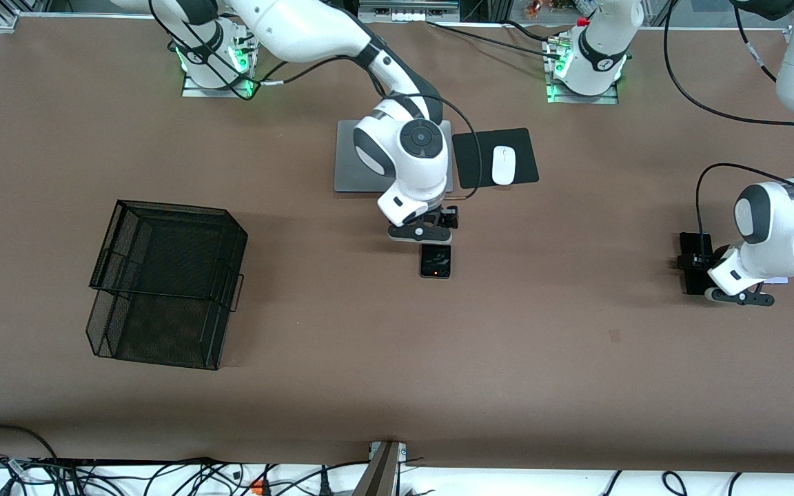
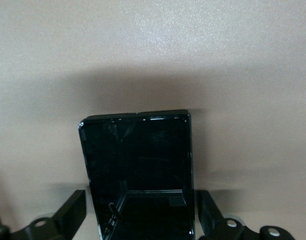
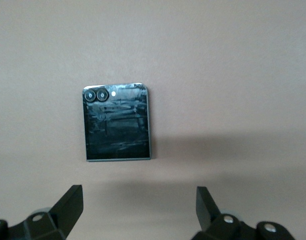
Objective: Place phones with both arms
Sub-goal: 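Grasp the black phone with the left gripper while the right gripper grasps the flip phone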
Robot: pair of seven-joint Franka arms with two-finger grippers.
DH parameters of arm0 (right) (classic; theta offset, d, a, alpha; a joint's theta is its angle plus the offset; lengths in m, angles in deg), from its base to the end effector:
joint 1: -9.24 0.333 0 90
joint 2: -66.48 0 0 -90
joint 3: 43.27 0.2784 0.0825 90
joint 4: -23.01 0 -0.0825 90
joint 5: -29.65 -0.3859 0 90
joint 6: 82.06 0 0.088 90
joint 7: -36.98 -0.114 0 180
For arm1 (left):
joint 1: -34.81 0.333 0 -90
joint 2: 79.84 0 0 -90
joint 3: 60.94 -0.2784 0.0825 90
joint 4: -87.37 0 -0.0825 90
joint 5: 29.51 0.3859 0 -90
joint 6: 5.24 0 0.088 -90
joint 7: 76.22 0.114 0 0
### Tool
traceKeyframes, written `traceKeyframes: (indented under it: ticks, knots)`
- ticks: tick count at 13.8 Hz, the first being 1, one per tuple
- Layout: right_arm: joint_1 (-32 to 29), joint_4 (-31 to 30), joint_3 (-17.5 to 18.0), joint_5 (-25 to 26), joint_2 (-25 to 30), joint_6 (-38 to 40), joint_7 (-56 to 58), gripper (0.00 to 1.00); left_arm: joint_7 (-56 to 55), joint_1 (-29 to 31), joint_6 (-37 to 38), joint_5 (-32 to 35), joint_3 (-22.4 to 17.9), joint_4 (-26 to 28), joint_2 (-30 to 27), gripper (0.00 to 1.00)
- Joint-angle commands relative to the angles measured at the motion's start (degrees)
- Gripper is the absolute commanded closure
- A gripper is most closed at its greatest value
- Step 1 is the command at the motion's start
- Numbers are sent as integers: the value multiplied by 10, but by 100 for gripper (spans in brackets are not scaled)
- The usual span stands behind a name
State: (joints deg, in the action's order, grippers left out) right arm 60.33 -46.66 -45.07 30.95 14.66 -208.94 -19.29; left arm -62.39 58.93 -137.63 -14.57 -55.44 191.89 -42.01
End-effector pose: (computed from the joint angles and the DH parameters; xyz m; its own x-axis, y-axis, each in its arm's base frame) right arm 0.4792 0.5643 0.2040 0.9913 -0.0977 0.0886 -0.0933 -0.9942 -0.0535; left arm 0.5714 0.1990 0.1215 0.9773 -0.0863 -0.1932 -0.0988 -0.9935 -0.0563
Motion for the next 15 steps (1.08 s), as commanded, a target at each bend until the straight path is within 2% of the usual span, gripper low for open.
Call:
traceKeyframes:
  ticks: [1,3,5,9,11,13,15]
  knots:
    - [16,26,-8,26,-36,-17,-24,0,10,11,0,-13,6,15,-14,47]
    - [19,26,-10,33,-56,-41,-34,0,15,17,0,-14,7,14,-14,60]
    - [21,26,-15,33,-68,-69,-37,0,13,17,3,-14,10,13,-14,63]
    - [21,44,-24,33,-72,-92,-55,0,12,16,62,-39,27,0,-22,66]
    - [21,66,-25,33,-79,-93,-61,0,12,15,123,-47,29,-27,-23,66]
    - [21,79,-26,33,-88,-100,-64,0,2,15,223,-49,52,-81,-22,67]
    - [23,83,-42,33,-106,-136,-82,0,-24,4,319,-75,66,-130,-22,67]
